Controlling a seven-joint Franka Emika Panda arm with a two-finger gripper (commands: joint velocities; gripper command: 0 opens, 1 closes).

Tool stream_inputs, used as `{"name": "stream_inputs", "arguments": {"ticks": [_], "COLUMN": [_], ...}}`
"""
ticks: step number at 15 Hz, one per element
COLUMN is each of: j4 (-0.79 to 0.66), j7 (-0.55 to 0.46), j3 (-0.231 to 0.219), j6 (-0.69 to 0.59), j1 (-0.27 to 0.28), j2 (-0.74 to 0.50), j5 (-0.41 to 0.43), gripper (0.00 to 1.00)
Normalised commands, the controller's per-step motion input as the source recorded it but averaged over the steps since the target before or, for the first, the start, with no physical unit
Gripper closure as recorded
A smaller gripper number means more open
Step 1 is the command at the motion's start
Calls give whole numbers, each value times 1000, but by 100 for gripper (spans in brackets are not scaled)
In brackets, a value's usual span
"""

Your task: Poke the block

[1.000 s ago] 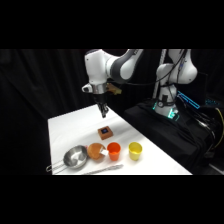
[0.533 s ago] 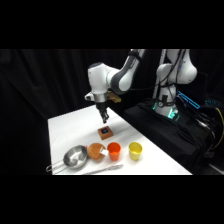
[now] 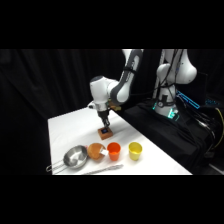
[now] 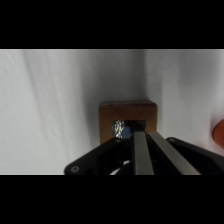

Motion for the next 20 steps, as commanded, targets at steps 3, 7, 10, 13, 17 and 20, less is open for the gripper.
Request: {"name": "stream_inputs", "arguments": {"ticks": [3,7,10,13,17,20], "j4": [61,24,-99,-120,-7,58], "j7": [-207,-182,-53,-22,-1,31], "j3": [126,99,-6,-51,-78,-78], "j6": [153,91,-139,-359,-510,-433], "j1": [-121,-106,-2,34,59,84], "j2": [118,16,-266,-463,-435,-335], "j5": [157,122,-22,-85,-127,-132], "gripper": [100,100,100,100,72,53]}}
